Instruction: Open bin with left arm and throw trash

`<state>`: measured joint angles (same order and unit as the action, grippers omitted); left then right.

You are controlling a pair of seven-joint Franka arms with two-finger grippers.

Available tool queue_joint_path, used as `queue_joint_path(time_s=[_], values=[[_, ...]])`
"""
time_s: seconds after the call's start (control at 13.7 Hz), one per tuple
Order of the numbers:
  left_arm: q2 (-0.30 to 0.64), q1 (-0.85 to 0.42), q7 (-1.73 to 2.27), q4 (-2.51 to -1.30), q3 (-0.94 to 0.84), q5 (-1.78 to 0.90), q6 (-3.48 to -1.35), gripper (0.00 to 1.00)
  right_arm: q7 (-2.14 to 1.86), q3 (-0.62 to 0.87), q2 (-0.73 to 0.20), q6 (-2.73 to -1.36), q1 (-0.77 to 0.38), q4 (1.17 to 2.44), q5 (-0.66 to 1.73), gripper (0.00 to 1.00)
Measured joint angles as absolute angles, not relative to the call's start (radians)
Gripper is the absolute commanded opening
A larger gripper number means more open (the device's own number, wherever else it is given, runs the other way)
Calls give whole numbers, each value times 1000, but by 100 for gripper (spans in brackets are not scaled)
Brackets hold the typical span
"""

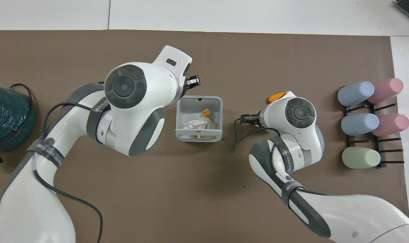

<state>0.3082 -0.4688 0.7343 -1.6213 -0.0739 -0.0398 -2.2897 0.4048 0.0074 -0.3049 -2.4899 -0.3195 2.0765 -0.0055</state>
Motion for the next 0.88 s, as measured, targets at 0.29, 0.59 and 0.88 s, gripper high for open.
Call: queue_joint_path(time_s=[0.29,0.59,0.88], values=[[294,-408,678,-1588,-72,-40,-2144,42,405,2,-305,-2490,-320,2081,-5,0],[282,-359,605,-1631,-69,-40,-2079,95,493,2,-273,-2490,-320,2073,-5,0],[218,-344,563,-1788,-68,-40,-2085,100,561,7,-177,-2409,-322,2003,-5,0]])
